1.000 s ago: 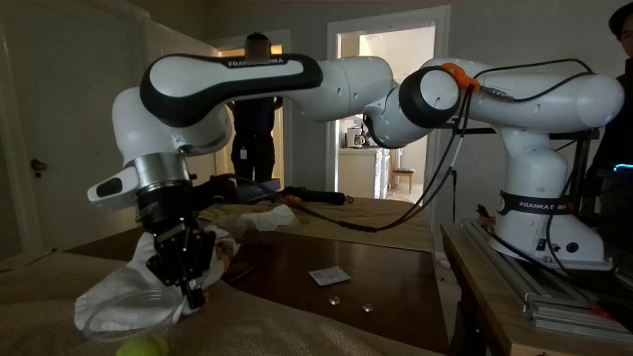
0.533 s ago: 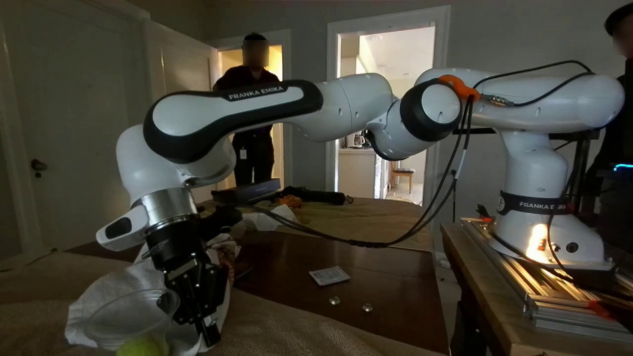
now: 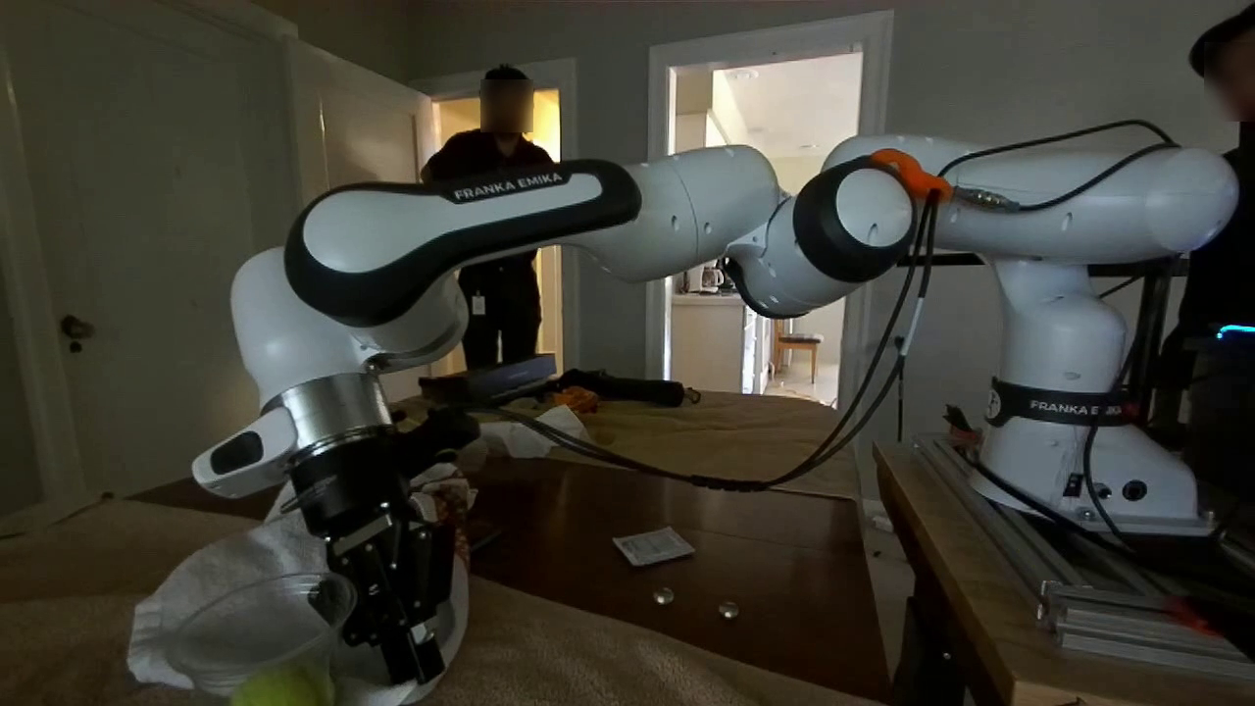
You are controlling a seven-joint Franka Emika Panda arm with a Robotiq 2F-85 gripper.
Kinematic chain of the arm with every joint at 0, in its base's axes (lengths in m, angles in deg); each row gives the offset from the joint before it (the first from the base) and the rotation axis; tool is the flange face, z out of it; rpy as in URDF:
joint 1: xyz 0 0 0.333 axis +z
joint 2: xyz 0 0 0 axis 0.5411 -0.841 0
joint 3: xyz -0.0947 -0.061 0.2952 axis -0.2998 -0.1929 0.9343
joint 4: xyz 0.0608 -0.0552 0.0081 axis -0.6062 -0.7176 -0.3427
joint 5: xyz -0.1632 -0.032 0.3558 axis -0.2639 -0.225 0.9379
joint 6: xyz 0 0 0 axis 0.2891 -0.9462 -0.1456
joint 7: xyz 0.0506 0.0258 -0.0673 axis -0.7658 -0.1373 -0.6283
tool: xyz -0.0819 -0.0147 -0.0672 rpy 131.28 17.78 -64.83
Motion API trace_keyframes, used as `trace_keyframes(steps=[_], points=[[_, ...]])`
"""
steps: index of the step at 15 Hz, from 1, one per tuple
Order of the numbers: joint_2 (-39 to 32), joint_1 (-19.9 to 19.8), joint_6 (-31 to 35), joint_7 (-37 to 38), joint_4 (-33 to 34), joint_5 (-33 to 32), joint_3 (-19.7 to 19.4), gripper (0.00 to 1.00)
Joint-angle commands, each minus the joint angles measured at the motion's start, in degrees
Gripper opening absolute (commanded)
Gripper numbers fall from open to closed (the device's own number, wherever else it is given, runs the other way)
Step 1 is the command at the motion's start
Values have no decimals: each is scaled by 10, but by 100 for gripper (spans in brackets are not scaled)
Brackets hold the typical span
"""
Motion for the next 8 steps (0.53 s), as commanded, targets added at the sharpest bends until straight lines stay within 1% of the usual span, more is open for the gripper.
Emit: trace_keyframes(steps=[1,5,7,8], points=[[10,6,5,25,4,-1,-16,51],[13,6,10,43,1,-4,-25,79],[22,4,18,64,4,-9,-35,93],[29,3,28,82,2,-12,-42,98]])
